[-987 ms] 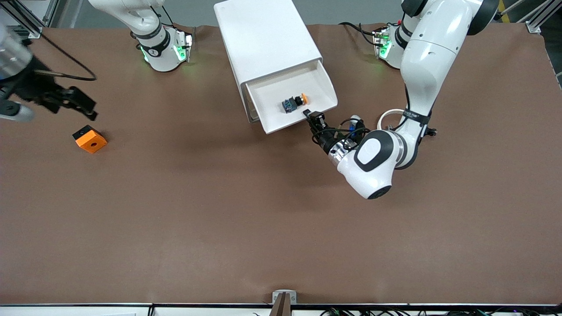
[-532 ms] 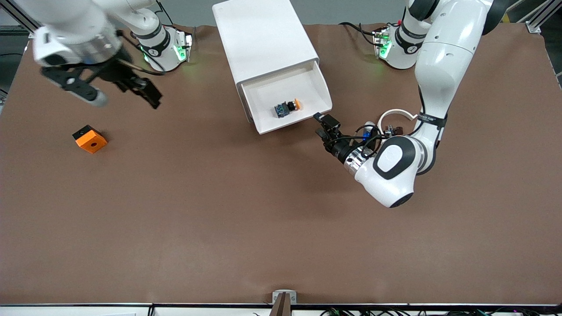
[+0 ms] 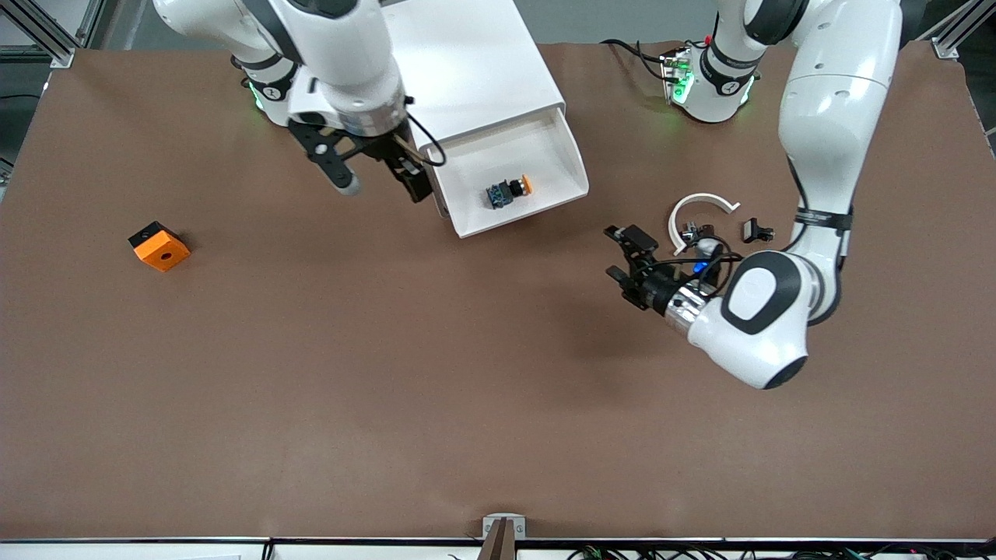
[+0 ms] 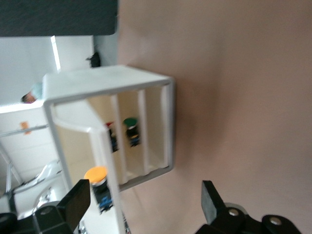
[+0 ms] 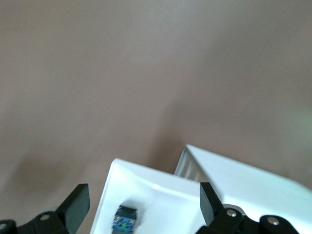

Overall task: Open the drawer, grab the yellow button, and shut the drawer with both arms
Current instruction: 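Reach into the open drawer and grasp the yellow button with the right gripper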

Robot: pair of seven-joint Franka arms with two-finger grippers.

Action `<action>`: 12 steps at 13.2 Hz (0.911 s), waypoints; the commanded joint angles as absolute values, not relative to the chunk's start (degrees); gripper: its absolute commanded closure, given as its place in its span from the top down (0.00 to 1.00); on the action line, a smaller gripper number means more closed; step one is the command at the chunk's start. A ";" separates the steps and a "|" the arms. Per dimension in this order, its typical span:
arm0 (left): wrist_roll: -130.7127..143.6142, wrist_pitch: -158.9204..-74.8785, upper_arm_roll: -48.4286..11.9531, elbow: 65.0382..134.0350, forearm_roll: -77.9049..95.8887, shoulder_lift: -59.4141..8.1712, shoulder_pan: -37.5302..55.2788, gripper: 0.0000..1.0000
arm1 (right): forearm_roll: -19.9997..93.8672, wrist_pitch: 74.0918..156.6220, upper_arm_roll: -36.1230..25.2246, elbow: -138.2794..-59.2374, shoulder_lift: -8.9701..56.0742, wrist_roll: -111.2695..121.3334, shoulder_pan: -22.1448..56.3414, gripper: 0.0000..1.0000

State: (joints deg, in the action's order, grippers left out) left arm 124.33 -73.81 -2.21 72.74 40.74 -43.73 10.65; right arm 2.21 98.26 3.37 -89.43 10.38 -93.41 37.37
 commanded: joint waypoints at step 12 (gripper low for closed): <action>78.70 -79.36 -0.70 68.99 11.79 -34.63 9.76 1.00 | 3.43 109.51 2.64 -87.45 23.99 -104.41 46.84 1.00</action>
